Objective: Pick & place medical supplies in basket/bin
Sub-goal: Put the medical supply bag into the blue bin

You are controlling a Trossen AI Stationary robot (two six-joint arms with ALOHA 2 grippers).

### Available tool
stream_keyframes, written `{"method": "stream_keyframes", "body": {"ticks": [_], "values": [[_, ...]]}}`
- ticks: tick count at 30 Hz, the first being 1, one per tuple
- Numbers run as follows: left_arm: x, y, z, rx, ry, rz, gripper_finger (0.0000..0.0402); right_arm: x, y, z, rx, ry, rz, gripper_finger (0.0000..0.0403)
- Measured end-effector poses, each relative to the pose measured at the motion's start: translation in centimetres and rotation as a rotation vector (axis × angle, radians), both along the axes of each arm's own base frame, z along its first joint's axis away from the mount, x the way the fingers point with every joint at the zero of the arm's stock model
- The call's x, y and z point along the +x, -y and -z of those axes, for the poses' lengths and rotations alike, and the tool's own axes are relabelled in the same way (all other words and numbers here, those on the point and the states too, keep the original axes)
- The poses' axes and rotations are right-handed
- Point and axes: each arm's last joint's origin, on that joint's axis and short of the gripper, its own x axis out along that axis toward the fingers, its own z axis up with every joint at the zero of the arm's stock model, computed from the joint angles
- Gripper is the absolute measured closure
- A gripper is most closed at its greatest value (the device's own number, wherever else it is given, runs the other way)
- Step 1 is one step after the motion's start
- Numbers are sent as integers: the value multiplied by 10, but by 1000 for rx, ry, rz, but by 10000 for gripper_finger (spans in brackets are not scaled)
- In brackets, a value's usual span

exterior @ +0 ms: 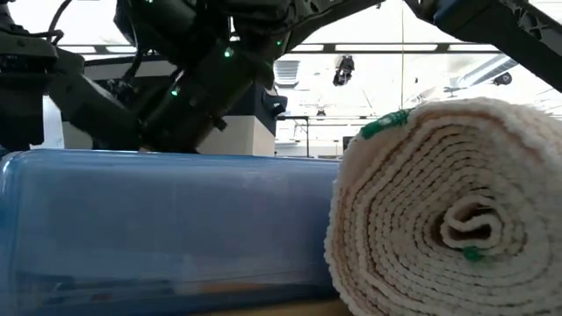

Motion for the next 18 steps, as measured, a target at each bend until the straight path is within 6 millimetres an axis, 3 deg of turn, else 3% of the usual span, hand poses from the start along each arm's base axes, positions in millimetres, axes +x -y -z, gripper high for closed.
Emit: {"method": "stream_keyframes", "body": {"ticks": [2,6,8,10,14,18], "values": [[0,0,0,0,-1,0,107,2,-4,-13,-9,36,-12,188],[0,0,0,0,-1,-1,107,4,-9,-70,-44,189,-42,188],[0,0,0,0,-1,-1,107,8,-7,-89,-37,270,-44,188],[0,0,0,0,-1,-2,107,14,-5,-86,-29,302,-47,188],[0,0,0,-2,2,-17,107,20,-2,-43,-18,217,-58,188],[-1,-1,-1,-6,2,-19,107,21,-3,-34,-11,195,-68,188]]}}
